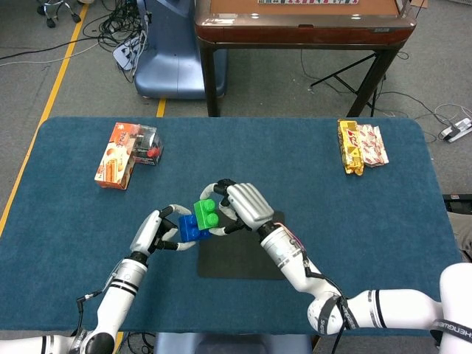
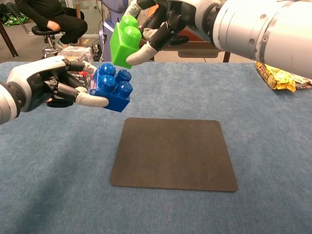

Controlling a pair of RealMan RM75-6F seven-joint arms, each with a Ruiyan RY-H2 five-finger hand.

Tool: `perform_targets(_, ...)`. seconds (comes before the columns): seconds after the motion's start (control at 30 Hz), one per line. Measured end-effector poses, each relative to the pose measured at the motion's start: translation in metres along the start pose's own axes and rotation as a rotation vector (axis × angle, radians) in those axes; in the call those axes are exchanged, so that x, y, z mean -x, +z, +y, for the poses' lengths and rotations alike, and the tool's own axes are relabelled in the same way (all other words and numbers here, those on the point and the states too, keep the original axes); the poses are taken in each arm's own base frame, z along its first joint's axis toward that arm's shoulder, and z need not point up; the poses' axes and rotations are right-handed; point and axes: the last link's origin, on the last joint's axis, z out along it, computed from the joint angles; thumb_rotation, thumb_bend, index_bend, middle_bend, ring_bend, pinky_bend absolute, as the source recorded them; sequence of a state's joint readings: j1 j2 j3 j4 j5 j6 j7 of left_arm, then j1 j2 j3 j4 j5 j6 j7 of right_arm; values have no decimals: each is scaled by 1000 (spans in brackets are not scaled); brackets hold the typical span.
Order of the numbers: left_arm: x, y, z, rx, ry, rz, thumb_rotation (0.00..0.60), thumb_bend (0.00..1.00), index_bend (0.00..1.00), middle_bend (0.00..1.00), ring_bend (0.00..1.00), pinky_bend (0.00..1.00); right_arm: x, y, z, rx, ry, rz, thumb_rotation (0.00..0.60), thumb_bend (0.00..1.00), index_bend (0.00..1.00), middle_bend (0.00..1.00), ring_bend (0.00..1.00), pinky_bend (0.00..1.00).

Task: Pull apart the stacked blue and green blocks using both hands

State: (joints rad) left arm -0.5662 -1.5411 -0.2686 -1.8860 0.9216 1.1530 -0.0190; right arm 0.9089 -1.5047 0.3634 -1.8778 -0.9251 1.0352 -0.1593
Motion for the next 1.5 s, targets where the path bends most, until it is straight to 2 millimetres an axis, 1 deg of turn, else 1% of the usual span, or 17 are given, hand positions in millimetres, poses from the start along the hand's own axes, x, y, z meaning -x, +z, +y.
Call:
perform_targets(0.17, 4, -3, -10, -13, 62, -17, 600, 0, 775, 1000, 1000, 1000, -4, -5, 8, 18, -20, 7, 600, 315, 706, 1000, 1000, 1000)
perform_targets(0.33, 7, -9, -26, -39, 152, -44, 600, 0, 755, 1000, 1000, 1000, -4, -16, 27, 62, -81, -18, 600, 303, 706, 1000, 1000, 1000)
perform_targets(0.4, 8, -11, -34, -55, 188, -65, 600, 0, 730, 1000, 1000, 1000, -1, -22, 37, 81, -125, -43, 600, 283, 706, 1000, 1000, 1000)
perform_targets(0.47, 9, -12, -39, -72, 220, -85, 600, 0, 660, 1000, 1000, 1000, 1, -27, 45, 93, -174, -61, 600, 227, 694, 1000, 1000, 1000)
perform_targets(0.5, 9, -12, -41, -77, 235, -92, 600, 0, 620, 1000, 1000, 1000, 1, -30, 49, 100, -210, -71, 600, 175, 663, 1000, 1000, 1000)
perform_targets(0.53, 9, -12, -43, -82, 251, -98, 600, 0, 569, 1000, 1000, 1000, 2, -32, 53, 105, -239, -77, 600, 98, 598, 1000, 1000, 1000)
perform_targets(0.6, 8, -13, -46, -88, 292, -108, 600, 0, 469, 1000, 1000, 1000, 3, -37, 60, 115, -309, -86, 600, 18, 469, 1000, 1000, 1000)
perform_targets(0.67, 9, -14, -49, -87, 332, -113, 600, 0, 359, 1000, 1000, 1000, 3, -41, 65, 125, -366, -88, 600, 0, 279, 1000, 1000, 1000)
perform_targets(0.77, 9, -16, -50, -77, 387, -115, 600, 0, 222, 1000, 1000, 1000, 3, -48, 73, 148, -444, -92, 600, 0, 70, 991, 1000, 1000)
perform_targets(0.87, 10, -18, -52, -69, 447, -131, 600, 0, 105, 1000, 1000, 1000, 0, -55, 79, 171, -490, -82, 600, 0, 5, 965, 1000, 1000)
perform_targets(1.1, 3, -21, -51, -39, 529, -87, 600, 0, 33, 981, 978, 1000, -13, -68, 82, 191, -525, -42, 600, 0, 0, 845, 996, 1000)
perform_targets(1.2, -5, -24, -53, -32, 552, -50, 600, 0, 32, 855, 892, 1000, -23, -76, 86, 214, -540, -8, 600, 0, 40, 739, 922, 982)
perform_targets(1.27, -13, -27, -55, -42, 575, -42, 600, 0, 35, 727, 788, 998, -30, -83, 89, 234, -563, 13, 600, 0, 189, 647, 821, 927)
perform_targets(1.3, -17, -28, -57, -47, 588, -38, 600, 0, 41, 680, 740, 986, -35, -88, 92, 247, -585, 25, 600, 0, 227, 613, 778, 900)
perform_targets(1.37, -29, -33, -60, -59, 623, -23, 600, 0, 63, 585, 628, 905, -42, -96, 96, 260, -621, 36, 600, 0, 249, 528, 665, 822)
perform_targets(1.43, -40, -37, -63, -65, 664, -3, 600, 0, 85, 496, 517, 760, -50, -106, 100, 269, -667, 43, 600, 0, 249, 470, 587, 746)
perform_targets(1.5, -53, -44, -68, -70, 725, 20, 600, 0, 97, 445, 443, 652, -59, -115, 106, 279, -728, 59, 600, 0, 249, 436, 537, 683)
